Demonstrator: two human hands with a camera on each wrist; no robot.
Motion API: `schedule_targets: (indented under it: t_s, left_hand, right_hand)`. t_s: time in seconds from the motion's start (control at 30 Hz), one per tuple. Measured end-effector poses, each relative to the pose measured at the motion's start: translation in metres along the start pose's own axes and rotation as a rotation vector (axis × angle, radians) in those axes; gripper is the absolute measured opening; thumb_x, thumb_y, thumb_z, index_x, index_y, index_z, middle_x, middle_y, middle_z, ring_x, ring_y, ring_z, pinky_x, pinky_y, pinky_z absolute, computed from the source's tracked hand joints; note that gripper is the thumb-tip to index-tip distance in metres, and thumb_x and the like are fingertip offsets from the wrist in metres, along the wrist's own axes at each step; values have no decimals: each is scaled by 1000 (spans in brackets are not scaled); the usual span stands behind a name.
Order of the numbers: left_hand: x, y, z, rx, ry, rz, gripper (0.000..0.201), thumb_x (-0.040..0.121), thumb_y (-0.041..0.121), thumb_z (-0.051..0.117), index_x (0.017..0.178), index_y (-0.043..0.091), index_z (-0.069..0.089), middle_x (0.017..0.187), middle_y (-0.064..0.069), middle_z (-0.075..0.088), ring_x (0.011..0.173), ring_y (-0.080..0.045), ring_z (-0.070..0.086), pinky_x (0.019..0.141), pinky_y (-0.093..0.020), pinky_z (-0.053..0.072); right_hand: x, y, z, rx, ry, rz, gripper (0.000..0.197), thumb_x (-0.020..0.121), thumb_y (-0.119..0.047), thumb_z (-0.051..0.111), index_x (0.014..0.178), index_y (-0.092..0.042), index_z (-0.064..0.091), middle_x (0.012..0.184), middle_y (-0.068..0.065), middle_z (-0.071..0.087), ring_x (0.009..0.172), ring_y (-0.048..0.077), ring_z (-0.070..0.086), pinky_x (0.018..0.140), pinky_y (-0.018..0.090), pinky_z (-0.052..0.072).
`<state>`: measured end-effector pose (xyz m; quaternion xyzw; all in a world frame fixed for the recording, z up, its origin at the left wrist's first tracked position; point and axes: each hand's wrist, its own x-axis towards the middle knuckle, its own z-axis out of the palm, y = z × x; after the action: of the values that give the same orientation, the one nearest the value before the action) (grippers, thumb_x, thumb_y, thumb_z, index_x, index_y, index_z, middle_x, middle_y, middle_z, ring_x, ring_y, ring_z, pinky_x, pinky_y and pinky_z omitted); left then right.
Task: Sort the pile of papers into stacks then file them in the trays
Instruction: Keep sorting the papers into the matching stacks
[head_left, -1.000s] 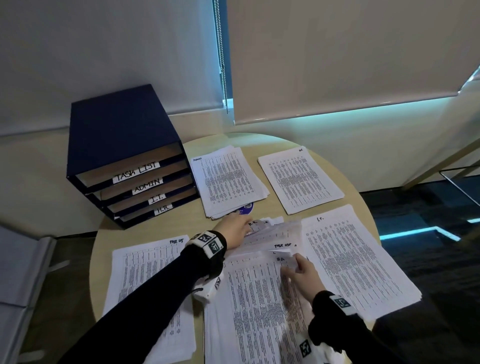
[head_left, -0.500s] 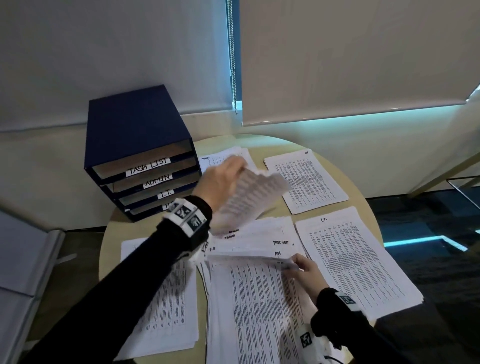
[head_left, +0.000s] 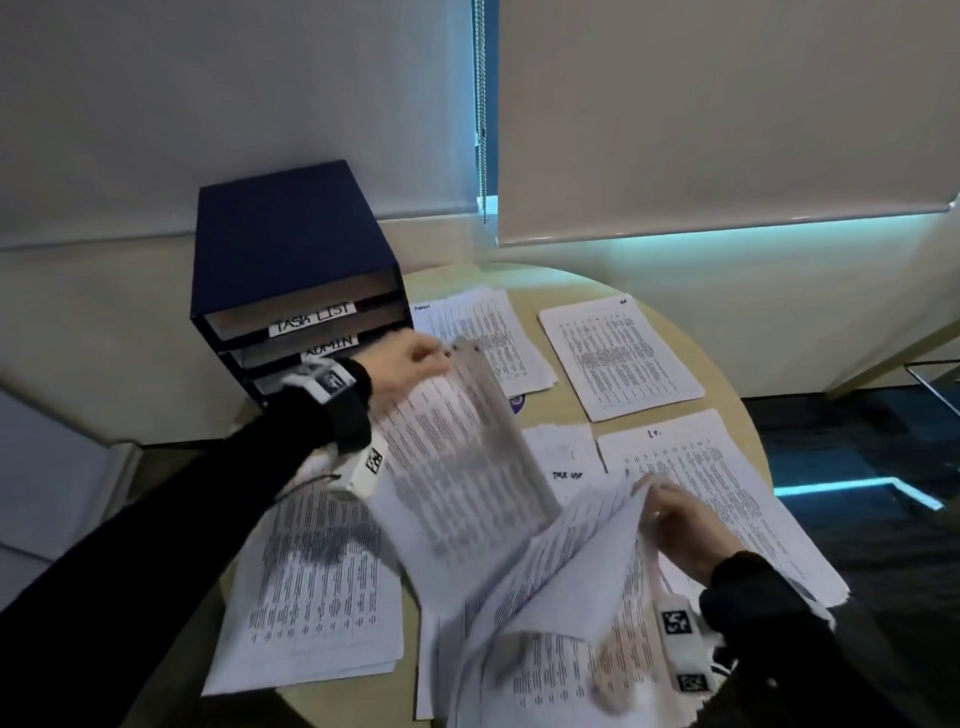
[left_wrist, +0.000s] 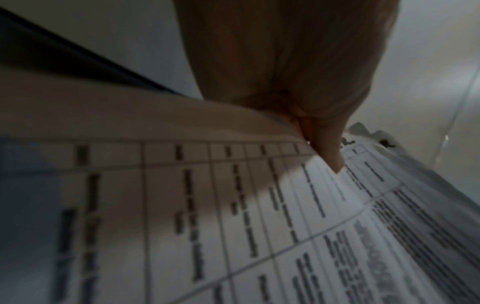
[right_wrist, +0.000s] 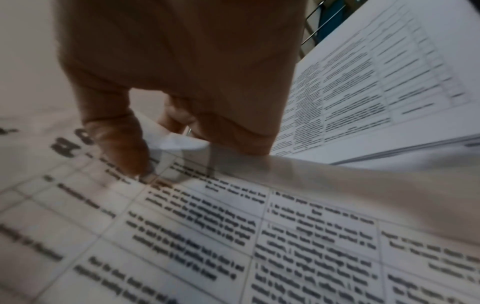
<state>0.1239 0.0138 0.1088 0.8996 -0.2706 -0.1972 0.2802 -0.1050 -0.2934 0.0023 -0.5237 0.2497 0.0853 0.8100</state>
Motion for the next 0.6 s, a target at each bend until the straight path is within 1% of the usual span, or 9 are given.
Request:
schedule_targets:
  t_s: [0.07,0.13,0.17,0.23,0.3,0.4,0.47,0.53,0.6]
  left_hand:
    - [1,-1,35,-5,-96,-33,26,94,36,58,70,26,56,69,5,53,64,-12,49,65,-29,38]
    - [3,1,68,-17,-141,-52,30,94,38,58,69,22,56,67,3,52,63,-14,47,63,-29,36]
    - [4,3,82,21,-158,-42,30,95,34,57,71,16,58,70,-3,54,65,-16,47,63,-29,35]
    - [6,8,106,145,-200,1,29,96,28,55,78,6,62,84,-15,56,75,-19,50,66,-31,35]
    - [7,13,123,245,-232,31,29,97,25,53,89,2,68,98,-20,53,89,-23,50,73,-33,37]
    - [7,14,136,306,-173,64,24,97,23,55,99,4,70,98,-16,62,94,-29,56,81,-36,44]
    - [2,16,139,301,-33,50,25,95,23,58,116,11,66,106,-9,64,101,-25,57,89,-33,44]
    - [-3,15,144,284,107,66,20,93,22,60,112,16,66,105,-5,65,99,-23,58,87,-33,45]
    - [-8,13,148,265,110,70,11,93,23,61,100,18,68,99,-3,67,94,-23,59,83,-31,46]
  right_hand:
    - [3,1,11,-42,40,-13,21,71,10,51,59,-8,50,62,6,47,52,13,46,48,22,39]
    - [7,8,22,-127,60,-17,27,78,15,47,62,-6,53,61,5,54,50,13,51,46,20,43]
    - [10,12,27,-194,69,-15,25,79,15,49,66,-5,57,64,7,58,54,15,55,49,22,46]
    - [14,22,33,-310,97,-13,21,79,14,52,81,-4,63,78,12,66,70,24,61,67,34,52]
    - [18,31,37,-371,145,-16,26,81,14,54,94,-7,62,92,16,67,80,28,62,82,43,51]
    - [18,41,45,-387,178,-49,41,82,12,57,107,-19,48,97,18,65,80,28,62,78,42,53]
    - [17,45,47,-391,182,-81,50,82,11,59,114,-24,43,94,15,63,80,25,60,70,35,52]
    - [19,50,49,-488,178,-111,33,81,7,61,101,-19,53,89,9,65,78,23,57,67,30,48]
    - [19,52,51,-576,166,-148,22,80,2,64,74,-16,54,78,4,59,72,22,53,64,29,42]
